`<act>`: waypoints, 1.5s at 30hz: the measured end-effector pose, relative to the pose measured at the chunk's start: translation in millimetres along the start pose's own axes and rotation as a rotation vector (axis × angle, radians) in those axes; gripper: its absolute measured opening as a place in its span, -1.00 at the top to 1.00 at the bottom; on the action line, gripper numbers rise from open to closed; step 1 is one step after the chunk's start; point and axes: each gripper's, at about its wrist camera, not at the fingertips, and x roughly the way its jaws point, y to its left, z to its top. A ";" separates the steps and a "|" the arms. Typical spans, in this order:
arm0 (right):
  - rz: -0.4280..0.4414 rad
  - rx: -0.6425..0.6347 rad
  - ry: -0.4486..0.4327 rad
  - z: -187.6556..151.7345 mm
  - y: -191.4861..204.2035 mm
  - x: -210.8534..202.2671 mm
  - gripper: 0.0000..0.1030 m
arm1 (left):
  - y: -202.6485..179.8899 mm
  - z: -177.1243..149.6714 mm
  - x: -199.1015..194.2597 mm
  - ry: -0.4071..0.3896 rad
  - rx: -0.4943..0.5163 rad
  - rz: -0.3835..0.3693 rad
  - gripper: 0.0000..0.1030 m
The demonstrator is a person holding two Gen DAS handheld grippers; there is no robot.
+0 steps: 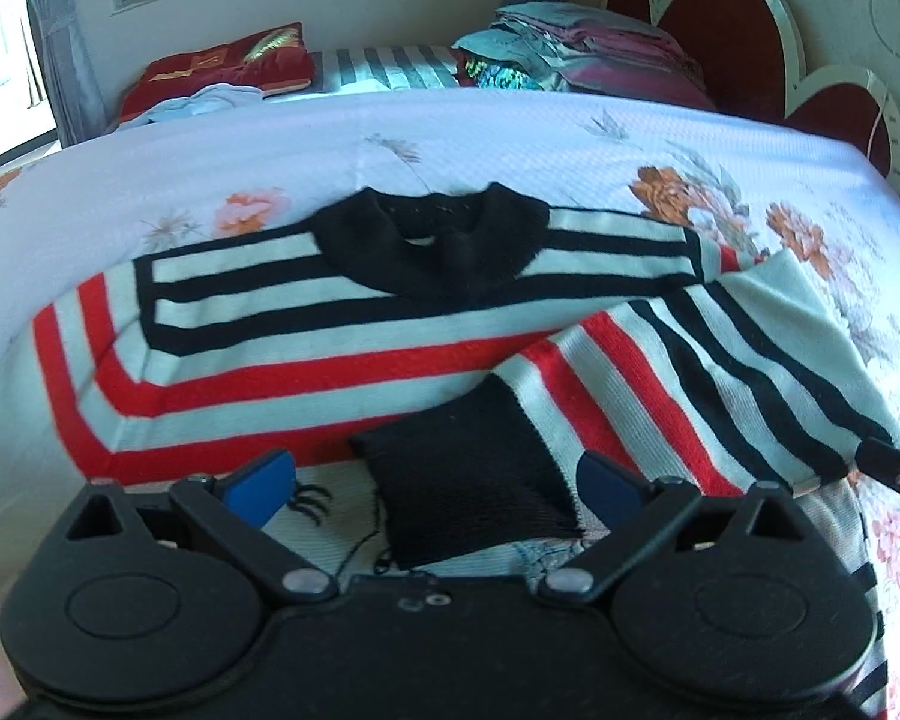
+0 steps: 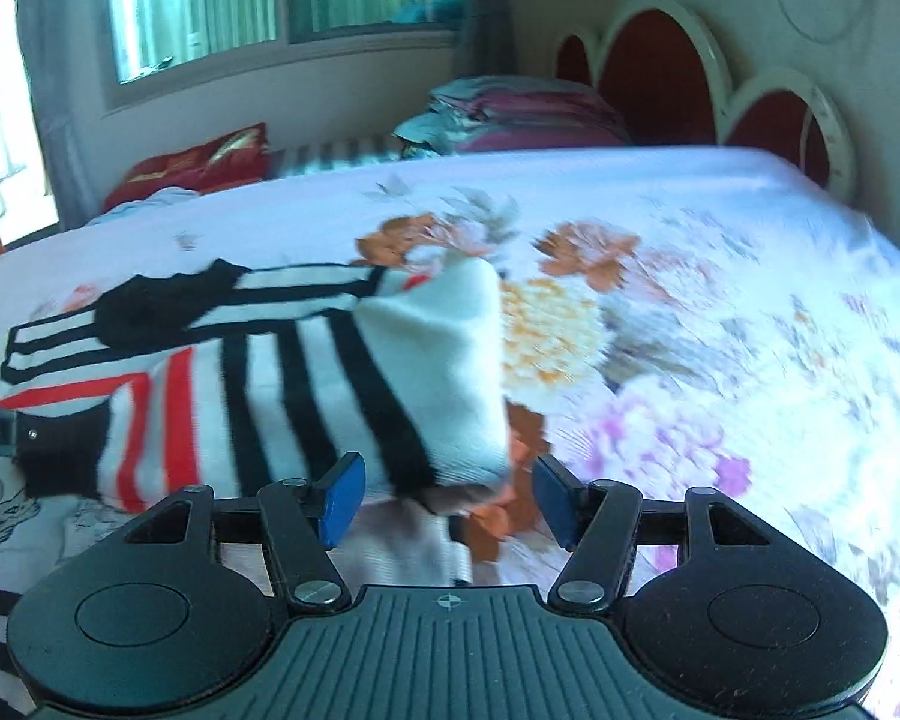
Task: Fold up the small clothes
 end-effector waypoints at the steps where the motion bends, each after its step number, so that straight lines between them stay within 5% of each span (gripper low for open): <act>1: -0.004 0.006 0.007 -0.8 -4.3 1.2 -0.19 | -2.1 -0.4 1.9 0.004 0.002 -0.002 -0.90; 3: -0.005 0.017 0.018 -1.9 -11.5 4.2 -0.19 | -5.7 -1.0 5.3 0.007 0.005 -0.002 -0.77; 5: 0.000 0.026 0.026 -2.1 -15.1 7.2 -0.19 | -7.6 -1.3 10.1 0.020 0.008 -0.009 -0.43; 10: 0.010 0.039 0.036 -0.3 -16.0 19.0 -0.19 | -12.6 -2.9 16.3 0.015 0.004 -0.001 -0.28; 22: 0.019 0.068 0.027 2.2 -24.1 19.9 -0.19 | -12.6 -1.2 15.6 -0.013 -0.015 -0.011 0.49; 31: 0.006 0.079 0.013 1.7 -28.6 5.5 -0.19 | -15.8 0.1 10.9 -0.029 0.007 -0.015 0.66; 34: -0.014 0.077 0.011 -0.6 -29.3 1.6 -0.51 | -16.7 0.1 11.4 -0.026 0.011 -0.011 0.65; 37: -0.028 0.057 0.004 -3.8 -32.4 -1.2 -0.53 | -15.7 0.0 15.5 0.006 -0.006 -0.021 0.18; 39: -0.030 0.049 0.019 -7.0 -34.1 3.4 -0.52 | -14.5 -1.7 17.2 0.009 -0.029 -0.038 0.09; 45: -0.014 0.059 0.032 -10.1 -30.8 16.4 -0.52 | -11.0 -4.6 20.0 -0.019 -0.068 -0.082 0.64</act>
